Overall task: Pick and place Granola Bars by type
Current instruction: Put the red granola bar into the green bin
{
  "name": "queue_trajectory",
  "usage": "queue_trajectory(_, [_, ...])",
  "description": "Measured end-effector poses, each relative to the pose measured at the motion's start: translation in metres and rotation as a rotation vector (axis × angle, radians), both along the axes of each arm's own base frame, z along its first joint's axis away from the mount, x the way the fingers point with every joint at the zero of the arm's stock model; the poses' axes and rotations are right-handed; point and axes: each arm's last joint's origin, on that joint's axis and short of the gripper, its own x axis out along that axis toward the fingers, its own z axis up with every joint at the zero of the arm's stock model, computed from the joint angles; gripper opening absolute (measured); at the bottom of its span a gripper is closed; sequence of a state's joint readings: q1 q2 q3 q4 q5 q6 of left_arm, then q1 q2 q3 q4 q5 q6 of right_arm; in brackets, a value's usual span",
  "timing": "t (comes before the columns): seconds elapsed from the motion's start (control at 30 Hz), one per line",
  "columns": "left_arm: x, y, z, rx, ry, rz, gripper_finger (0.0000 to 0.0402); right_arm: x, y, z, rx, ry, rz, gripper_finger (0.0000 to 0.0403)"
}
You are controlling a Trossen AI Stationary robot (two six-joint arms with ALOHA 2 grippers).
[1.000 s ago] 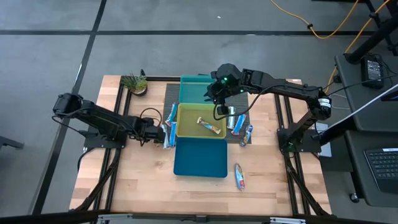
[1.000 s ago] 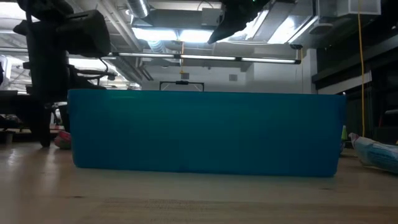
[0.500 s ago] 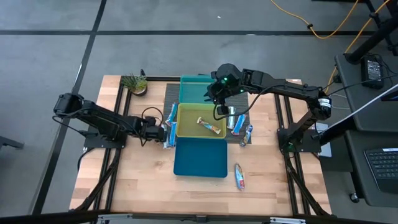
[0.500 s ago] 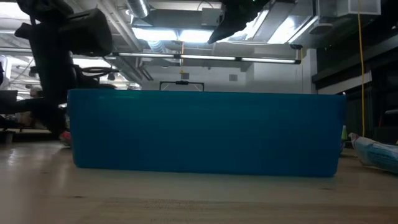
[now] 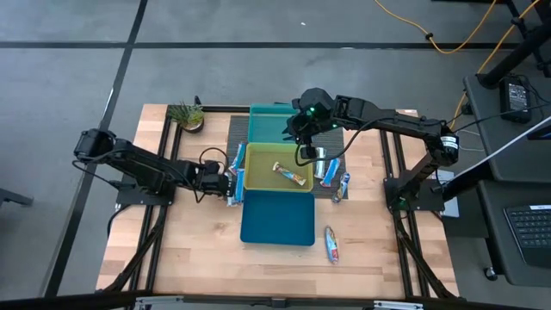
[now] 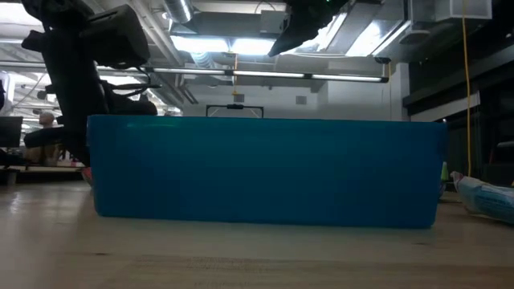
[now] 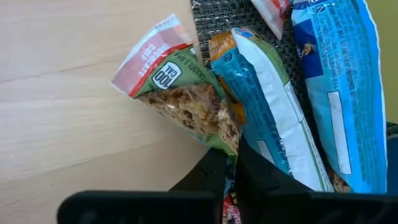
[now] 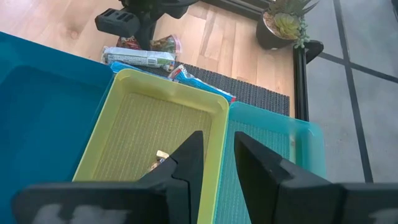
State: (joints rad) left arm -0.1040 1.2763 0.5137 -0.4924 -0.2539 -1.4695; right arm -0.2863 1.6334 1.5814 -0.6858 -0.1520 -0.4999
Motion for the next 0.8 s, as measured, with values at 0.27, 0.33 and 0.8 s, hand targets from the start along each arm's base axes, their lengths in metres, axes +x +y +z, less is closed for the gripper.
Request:
queue_trajectory(0.27, [-0.008,0.001,0.017,-0.007,-0.059,-0.026,0.0005,-0.009,0.000,0.008,-0.046,0.004,-0.064,0.0093])
queue_trajectory(0.33, [-0.012,0.001,0.023,-0.008,-0.083,-0.026,0.0003,-0.012,-0.001,0.011,-0.041,0.001,-0.079,0.0093])
queue_trajectory(0.8, [-0.027,0.008,0.146,0.271,-0.204,-0.230,0.0003,-0.081,0.017,-0.022,0.040,-0.136,-0.148,0.0061])
